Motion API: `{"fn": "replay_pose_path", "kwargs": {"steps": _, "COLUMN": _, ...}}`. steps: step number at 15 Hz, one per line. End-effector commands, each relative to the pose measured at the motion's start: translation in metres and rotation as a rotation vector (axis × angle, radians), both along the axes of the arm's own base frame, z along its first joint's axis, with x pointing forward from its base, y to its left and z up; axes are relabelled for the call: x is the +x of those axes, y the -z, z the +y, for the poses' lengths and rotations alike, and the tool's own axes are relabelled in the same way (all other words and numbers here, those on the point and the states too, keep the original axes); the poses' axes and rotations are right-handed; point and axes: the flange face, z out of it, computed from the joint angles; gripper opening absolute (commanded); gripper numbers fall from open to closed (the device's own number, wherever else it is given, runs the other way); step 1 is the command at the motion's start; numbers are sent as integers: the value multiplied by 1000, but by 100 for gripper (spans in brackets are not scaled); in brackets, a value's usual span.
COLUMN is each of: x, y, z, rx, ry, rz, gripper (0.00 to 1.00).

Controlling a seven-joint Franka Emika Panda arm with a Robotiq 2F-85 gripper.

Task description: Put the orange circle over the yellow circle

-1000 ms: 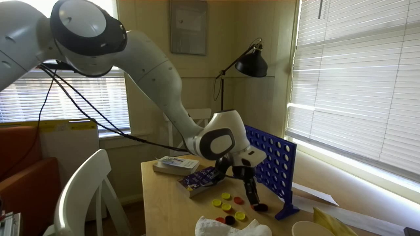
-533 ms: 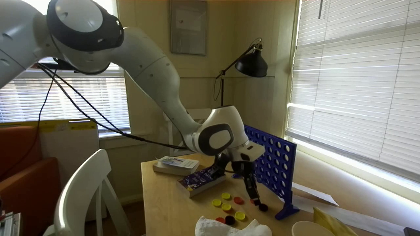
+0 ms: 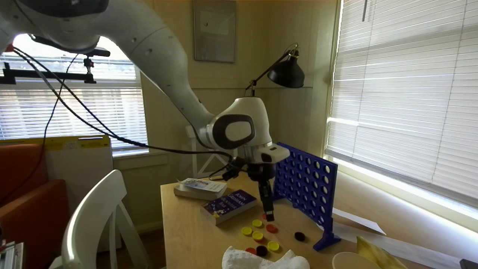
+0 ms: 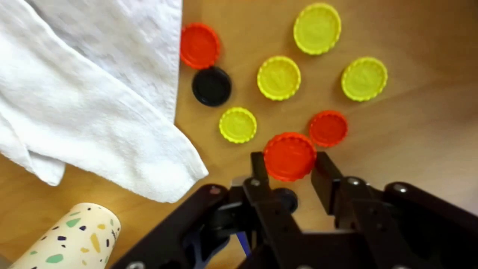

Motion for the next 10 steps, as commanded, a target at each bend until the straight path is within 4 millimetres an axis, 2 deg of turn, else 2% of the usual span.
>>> {"fn": "replay_pose_path", "kwargs": {"steps": 1, "x": -21, "y": -25, "z": -2, "rx": 87, "ry": -34, "rz": 132, "gripper": 10}}
{"fn": "replay_pose_path", "kwargs": {"steps": 4, "x": -24, "y": -27, "z": -4, "rx": 150, "ry": -48, "rz": 167, "gripper": 10}}
{"fn": "replay_pose_path", "kwargs": {"steps": 10, "x": -23, "y": -1, "z": -14, "rx": 172, "ry": -59, "rz": 143, "gripper": 10}}
